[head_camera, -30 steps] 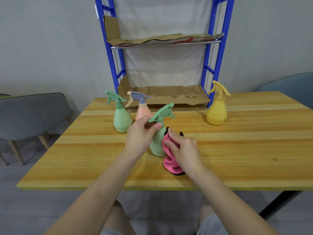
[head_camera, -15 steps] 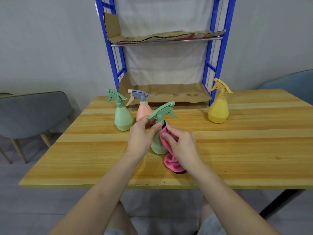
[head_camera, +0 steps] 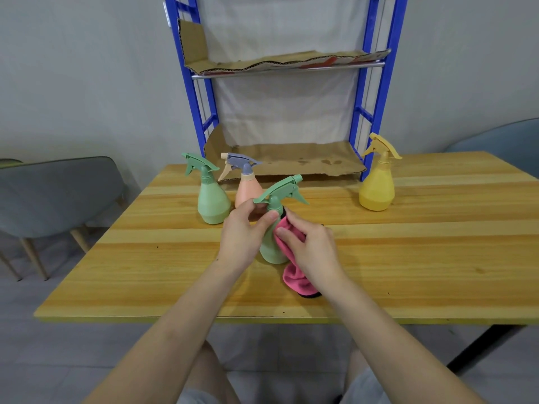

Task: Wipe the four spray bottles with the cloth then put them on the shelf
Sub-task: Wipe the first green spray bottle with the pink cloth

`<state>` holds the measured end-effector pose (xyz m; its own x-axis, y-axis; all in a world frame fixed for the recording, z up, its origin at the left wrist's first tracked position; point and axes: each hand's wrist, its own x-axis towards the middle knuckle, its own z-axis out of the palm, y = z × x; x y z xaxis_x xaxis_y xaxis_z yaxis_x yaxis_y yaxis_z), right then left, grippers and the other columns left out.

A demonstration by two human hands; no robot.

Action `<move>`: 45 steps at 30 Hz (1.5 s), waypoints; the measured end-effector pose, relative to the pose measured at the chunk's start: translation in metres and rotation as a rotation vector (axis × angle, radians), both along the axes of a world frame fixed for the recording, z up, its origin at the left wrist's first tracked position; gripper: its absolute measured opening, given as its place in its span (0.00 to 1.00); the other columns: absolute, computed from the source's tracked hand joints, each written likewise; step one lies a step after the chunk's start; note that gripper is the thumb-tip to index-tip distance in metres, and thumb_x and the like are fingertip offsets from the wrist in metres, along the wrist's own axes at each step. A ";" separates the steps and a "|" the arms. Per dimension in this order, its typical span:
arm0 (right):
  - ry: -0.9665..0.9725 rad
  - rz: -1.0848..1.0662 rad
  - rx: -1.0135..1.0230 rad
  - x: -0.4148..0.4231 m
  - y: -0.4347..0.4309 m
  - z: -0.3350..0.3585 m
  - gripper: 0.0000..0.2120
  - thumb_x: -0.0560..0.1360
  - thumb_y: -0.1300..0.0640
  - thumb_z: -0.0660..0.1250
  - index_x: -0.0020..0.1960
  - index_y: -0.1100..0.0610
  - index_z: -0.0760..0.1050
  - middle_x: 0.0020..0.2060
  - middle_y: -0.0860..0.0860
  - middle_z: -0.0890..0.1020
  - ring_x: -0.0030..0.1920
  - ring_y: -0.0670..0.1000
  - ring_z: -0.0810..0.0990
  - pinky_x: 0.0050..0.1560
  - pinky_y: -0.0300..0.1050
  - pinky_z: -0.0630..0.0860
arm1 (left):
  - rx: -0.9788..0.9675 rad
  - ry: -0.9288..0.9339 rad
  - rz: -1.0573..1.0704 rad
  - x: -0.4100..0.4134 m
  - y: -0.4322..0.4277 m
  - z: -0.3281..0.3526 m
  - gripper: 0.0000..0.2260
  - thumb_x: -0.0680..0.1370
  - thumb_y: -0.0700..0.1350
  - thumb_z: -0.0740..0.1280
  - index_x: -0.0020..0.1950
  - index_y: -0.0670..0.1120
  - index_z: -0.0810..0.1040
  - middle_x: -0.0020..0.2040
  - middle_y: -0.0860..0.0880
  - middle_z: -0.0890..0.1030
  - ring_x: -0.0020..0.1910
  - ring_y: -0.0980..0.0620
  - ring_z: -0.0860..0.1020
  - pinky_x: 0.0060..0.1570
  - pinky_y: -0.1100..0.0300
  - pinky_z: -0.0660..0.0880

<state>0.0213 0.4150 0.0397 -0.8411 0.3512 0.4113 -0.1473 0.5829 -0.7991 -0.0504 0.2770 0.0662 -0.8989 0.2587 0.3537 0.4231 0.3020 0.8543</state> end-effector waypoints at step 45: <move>-0.038 -0.026 0.180 0.007 0.005 -0.002 0.19 0.81 0.52 0.69 0.72 0.50 0.77 0.61 0.46 0.85 0.58 0.44 0.83 0.60 0.40 0.79 | -0.077 0.079 -0.006 0.001 0.003 -0.002 0.11 0.83 0.46 0.68 0.63 0.44 0.80 0.56 0.53 0.84 0.56 0.55 0.81 0.62 0.52 0.78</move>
<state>0.0283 0.4195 0.0376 -0.8488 0.2966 0.4376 -0.1023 0.7200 -0.6864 -0.0490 0.2800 0.0640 -0.8672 0.2934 0.4022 0.4903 0.3628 0.7925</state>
